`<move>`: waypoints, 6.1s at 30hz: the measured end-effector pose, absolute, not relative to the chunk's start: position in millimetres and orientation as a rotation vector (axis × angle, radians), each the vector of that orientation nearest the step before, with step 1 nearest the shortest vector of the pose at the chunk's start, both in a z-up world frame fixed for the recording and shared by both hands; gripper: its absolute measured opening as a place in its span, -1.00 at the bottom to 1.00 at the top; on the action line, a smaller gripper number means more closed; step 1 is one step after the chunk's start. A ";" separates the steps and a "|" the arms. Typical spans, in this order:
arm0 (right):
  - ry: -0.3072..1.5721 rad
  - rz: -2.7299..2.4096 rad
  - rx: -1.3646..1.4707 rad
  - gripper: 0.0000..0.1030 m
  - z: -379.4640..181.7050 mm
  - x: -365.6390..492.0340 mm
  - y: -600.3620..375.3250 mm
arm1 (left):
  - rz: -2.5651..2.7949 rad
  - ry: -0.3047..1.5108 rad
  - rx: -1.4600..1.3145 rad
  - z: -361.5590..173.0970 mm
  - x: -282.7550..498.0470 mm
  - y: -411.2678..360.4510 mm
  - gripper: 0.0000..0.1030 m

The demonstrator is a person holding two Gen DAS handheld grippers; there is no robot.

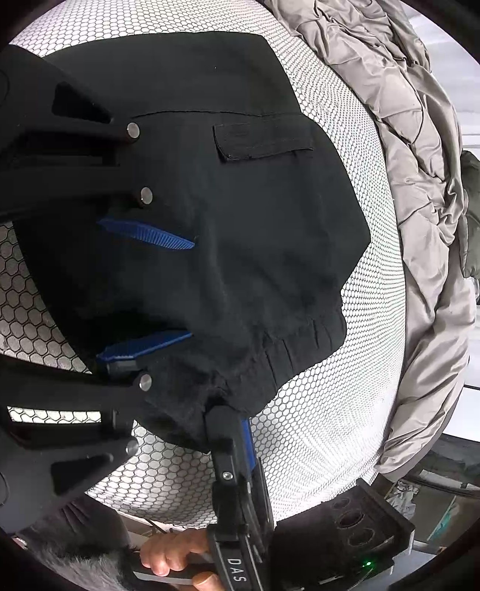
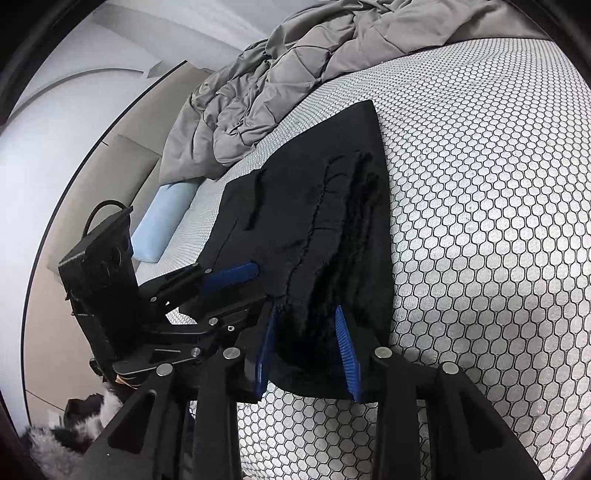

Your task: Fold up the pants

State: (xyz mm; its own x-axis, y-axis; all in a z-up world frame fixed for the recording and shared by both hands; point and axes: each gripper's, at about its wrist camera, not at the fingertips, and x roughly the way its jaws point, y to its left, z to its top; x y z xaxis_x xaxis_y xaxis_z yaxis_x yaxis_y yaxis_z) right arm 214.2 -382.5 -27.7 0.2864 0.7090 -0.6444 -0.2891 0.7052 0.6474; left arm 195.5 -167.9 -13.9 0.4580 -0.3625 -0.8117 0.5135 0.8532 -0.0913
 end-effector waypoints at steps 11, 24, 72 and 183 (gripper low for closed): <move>1.053 0.771 0.530 -0.33 -25.8 218.3 -372.0 | -0.538 0.953 0.182 -16.2 199.0 -169.0 -0.16; 0.986 0.753 0.443 -0.73 -4.8 205.1 -353.7 | -0.595 0.944 0.072 3.1 191.5 -145.7 -0.09; 0.962 0.436 -0.281 -0.33 -17.0 225.9 -247.0 | -0.421 0.874 0.195 -22.4 158.1 -40.9 0.12; 0.580 0.298 0.041 1.00 21.0 152.2 -302.5 | -0.117 0.609 0.020 18.1 138.1 -29.2 0.98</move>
